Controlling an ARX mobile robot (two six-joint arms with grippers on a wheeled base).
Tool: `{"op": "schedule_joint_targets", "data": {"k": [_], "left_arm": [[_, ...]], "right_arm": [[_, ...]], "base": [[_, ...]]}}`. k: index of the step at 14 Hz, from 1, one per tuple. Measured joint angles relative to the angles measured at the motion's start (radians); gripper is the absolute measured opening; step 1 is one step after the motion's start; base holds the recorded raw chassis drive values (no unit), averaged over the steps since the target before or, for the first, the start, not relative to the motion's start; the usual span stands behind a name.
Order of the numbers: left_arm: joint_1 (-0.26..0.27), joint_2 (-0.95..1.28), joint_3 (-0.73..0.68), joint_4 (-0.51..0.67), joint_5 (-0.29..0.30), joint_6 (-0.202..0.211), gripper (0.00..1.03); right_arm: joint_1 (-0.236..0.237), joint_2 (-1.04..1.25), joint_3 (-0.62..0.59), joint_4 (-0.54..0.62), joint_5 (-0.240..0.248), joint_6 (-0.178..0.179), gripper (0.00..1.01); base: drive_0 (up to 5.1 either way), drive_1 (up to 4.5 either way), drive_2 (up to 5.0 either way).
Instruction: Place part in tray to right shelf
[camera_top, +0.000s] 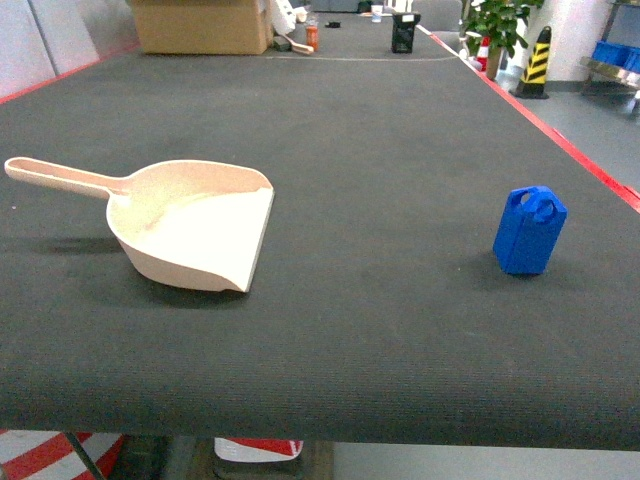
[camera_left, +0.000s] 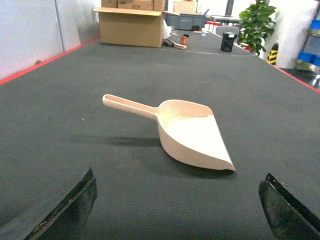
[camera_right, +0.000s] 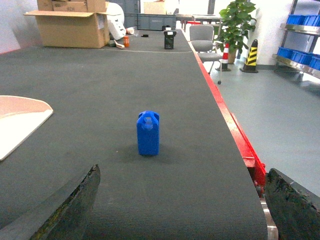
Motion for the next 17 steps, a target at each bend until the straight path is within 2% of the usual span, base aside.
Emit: {"op": "schedule_joint_targets", "data": {"k": [17], "left_arm": [[0.0, 0.0, 0.0, 0.0, 0.0, 0.0, 0.98]], "right_arm": [[0.0, 0.0, 0.0, 0.0, 0.0, 0.0, 0.98]], "base": [[0.0, 0.0, 0.0]]}}
